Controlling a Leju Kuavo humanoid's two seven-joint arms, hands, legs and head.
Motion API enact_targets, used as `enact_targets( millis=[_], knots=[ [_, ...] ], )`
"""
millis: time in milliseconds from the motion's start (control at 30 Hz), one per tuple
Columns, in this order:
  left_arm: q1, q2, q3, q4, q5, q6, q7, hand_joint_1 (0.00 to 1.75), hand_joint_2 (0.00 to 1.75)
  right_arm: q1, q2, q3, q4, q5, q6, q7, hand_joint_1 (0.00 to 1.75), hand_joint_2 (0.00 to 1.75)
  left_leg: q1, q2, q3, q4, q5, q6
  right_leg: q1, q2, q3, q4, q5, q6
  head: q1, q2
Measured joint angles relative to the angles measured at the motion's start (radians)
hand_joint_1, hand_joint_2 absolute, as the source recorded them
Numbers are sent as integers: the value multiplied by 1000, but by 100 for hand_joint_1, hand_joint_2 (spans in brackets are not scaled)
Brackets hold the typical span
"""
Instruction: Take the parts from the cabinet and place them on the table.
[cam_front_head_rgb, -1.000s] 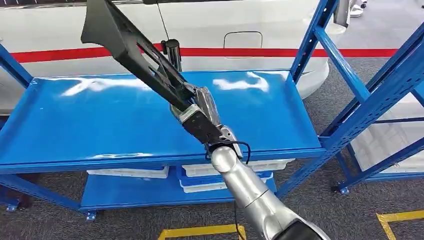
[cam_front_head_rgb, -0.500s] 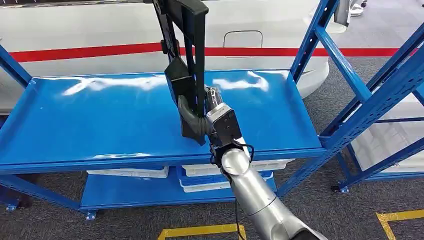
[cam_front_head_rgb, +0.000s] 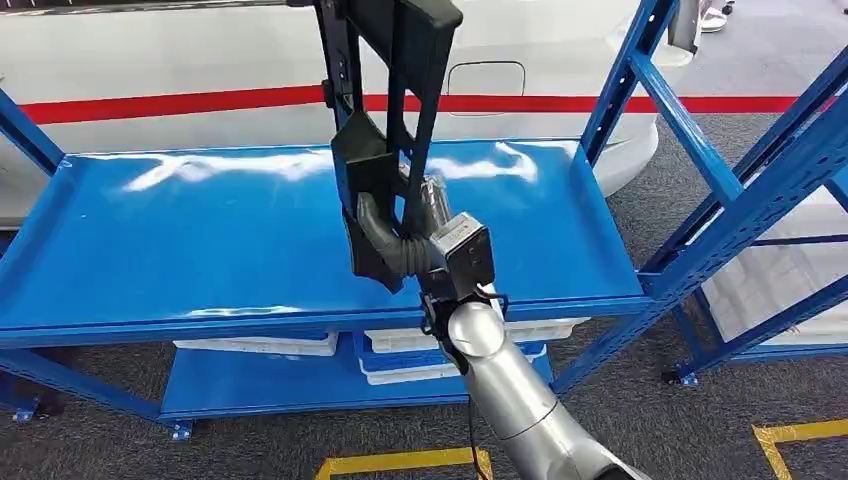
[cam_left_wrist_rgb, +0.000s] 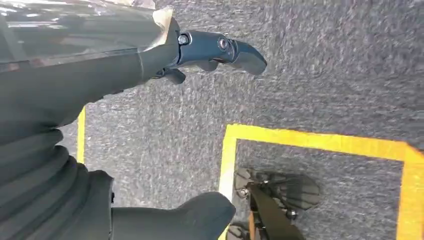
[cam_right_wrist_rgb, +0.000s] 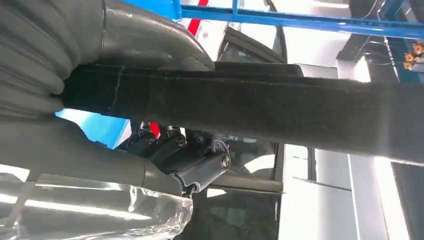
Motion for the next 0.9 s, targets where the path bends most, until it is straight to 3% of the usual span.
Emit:
enact_targets(
  millis=[267,300,333,400,433,467,500,533,600,633,667,767,800,833,867,900],
  knots=[
    [-1,3,14,0,14,-3,-18,0,175,27,-10,24,-42,-11,2,-14,175,175,-4,-1,-3,4,-6,16,-15,0,3,-9,2,14,0,0],
    [-2,2,14,0,14,-4,-18,0,175,28,-11,25,-48,-11,2,-15,175,175,9,0,9,-16,3,29,-9,-1,-3,-3,-6,19,1,0],
    [-3,0,14,0,14,-5,-18,0,175,28,-12,26,-52,-11,2,-17,175,175,5,4,16,-23,4,33,-10,-4,-11,27,-24,13,2,0],
    [-4,1,15,0,15,-7,-19,0,175,30,-15,27,-55,-14,2,-19,175,175,6,5,18,-24,4,41,-10,-3,-91,184,-93,-8,5,0],
    [-5,1,16,0,15,-7,-19,0,175,35,-18,27,-55,-14,2,-19,175,175,5,4,18,-24,3,42,-9,-3,-137,268,-121,-11,5,0],
    [-5,1,16,0,15,-7,-19,0,175,40,-21,27,-55,-14,2,-19,175,175,5,3,18,-23,3,41,-8,-3,-170,325,-129,-6,6,0],
    [-4,1,16,0,15,-7,-19,0,175,43,-23,27,-55,-14,2,-19,175,175,5,2,19,-23,1,39,-9,-4,-176,326,-118,2,5,0],
    [-4,1,16,0,15,-7,-18,0,175,44,-25,28,-55,-14,1,-19,175,175,5,1,20,-20,2,36,-10,-4,-161,285,-90,12,6,0],
    [-4,-1,17,0,15,-8,-19,0,175,43,-26,30,-57,-14,2,-20,175,175,8,-1,22,-13,-3,30,-15,-6,-87,126,-16,31,6,0],
    [-4,-2,17,0,15,-8,-19,0,175,43,-27,32,-58,-14,2,-23,175,175,7,-2,19,-4,-11,19,-21,-12,-46,24,10,32,8,0],
    [-4,-1,18,0,15,-8,-18,0,175,45,-27,35,-59,-14,3,-25,175,175,2,-5,13,1,-15,12,-7,-6,-39,43,23,21,5,0],
    [-4,-2,18,0,15,-4,-19,0,175,52,-31,43,-63,-12,7,-35,175,175,4,-3,14,7,-13,0,-4,-3,-52,43,18,8,5,0],
    [-4,0,18,0,15,-2,-20,0,175,53,-31,45,-64,-11,9,-37,175,175,6,-4,10,11,-18,-5,-24,-4,-54,37,24,-3,5,0],
    [-5,1,18,0,15,0,-21,0,175,53,-30,48,-64,-11,9,-39,175,175,9,-1,2,27,-44,-10,-22,-3,-55,36,27,-9,4,0],
    [-5,0,18,0,13,2,-20,0,175,54,-29,49,-65,-11,9,-42,175,175,10,2,-12,73,-91,-15,-21,-4,-58,36,30,-24,1,0],
    [-4,0,18,0,10,4,-19,0,175,55,-29,50,-65,-10,8,-45,175,175,12,2,-36,139,-137,-20,-18,-5,-61,36,32,-27,0,0]
  ],
)
